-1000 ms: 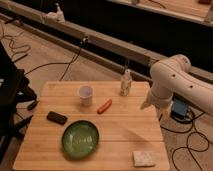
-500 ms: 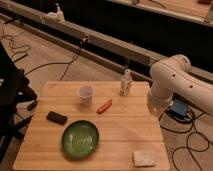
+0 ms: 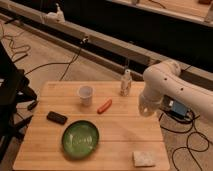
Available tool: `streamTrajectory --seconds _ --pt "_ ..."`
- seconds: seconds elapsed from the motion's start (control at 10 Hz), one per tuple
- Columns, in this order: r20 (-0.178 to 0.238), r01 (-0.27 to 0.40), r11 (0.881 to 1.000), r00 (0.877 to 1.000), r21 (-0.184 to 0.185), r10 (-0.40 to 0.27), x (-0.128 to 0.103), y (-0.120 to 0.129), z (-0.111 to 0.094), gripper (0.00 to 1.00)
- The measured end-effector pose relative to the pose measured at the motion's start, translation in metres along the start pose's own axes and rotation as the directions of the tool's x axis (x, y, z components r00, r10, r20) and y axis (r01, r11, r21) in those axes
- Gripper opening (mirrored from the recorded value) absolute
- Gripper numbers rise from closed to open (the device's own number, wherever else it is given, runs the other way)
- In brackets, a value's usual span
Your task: Push the ceramic bowl across the table
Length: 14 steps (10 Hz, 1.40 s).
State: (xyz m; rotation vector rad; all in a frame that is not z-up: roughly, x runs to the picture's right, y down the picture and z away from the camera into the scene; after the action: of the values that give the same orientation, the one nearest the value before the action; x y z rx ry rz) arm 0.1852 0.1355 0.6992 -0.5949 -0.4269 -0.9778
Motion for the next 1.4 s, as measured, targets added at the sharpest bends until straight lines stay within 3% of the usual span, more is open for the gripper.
streamTrajectory --seconds 0.2,0.4,0.6,0.7,1.2,1.4 --pt "0.057 0.077 0.996 0.995 0.044 -0.08 -0.026 -0.025 0.035 0.0" --pt "0.092 0.145 0.986 0.984 0.082 -0.152 -0.047 -0.049 0.055 0.0" --pt "0.13 0.216 0.968 0.964 0.132 -0.232 -0.076 -0.075 0.071 0.0" --pt "0.155 0.261 0.954 0.947 0.148 -0.283 -0.095 -0.086 0.078 0.0" --pt "0.155 0.264 0.953 0.946 0.148 -0.286 -0.096 -0.086 0.079 0.0" --pt "0.148 0.28 0.953 0.944 0.113 -0.295 -0.095 -0.075 0.086 0.0"
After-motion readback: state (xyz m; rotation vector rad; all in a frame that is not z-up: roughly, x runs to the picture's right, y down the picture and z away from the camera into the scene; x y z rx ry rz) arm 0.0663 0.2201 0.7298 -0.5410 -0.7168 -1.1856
